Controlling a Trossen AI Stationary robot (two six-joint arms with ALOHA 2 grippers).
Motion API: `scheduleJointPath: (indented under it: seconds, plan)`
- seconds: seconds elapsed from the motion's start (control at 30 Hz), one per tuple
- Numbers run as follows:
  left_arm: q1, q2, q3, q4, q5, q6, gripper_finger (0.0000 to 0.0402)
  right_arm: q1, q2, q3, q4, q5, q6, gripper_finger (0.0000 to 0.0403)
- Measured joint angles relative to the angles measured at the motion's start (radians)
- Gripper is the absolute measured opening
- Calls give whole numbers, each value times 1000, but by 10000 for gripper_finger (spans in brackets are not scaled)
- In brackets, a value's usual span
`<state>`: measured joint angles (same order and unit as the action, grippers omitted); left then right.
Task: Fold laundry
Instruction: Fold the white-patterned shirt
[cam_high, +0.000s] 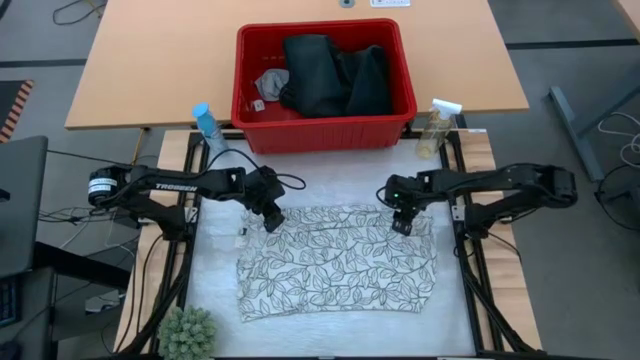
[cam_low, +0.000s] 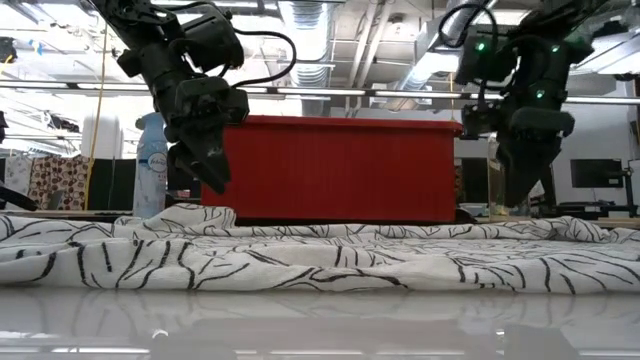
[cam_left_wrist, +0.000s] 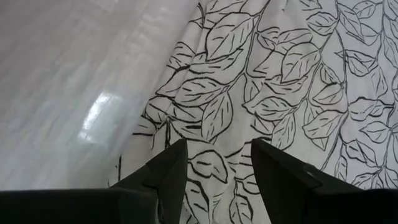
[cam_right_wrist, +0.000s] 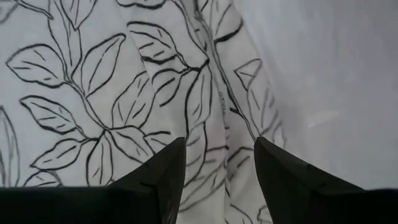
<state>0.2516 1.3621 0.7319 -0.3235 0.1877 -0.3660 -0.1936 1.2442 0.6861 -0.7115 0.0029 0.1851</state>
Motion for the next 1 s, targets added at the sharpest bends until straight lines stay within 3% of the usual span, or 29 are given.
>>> scheduleJointPath:
  seconds: [0.37,0.5,0.67,0.8,0.9,1.0]
  plan:
    - [0,0,0,-1,17,31,154,-12,131,0,28,-6,-40,211]
    - [0,0,0,-4,17,40,121,-13,138,0,38,-8,-37,195]
    - [0,0,0,-3,12,50,59,-13,122,0,38,-8,-37,146]
    - [-1,16,0,-16,-104,62,21,-12,122,0,38,-8,-36,120]
    - [1,29,1,-9,-160,87,18,-12,122,0,35,-8,-36,115]
    - [6,31,0,-27,-97,131,40,-13,122,0,35,-11,-35,114]
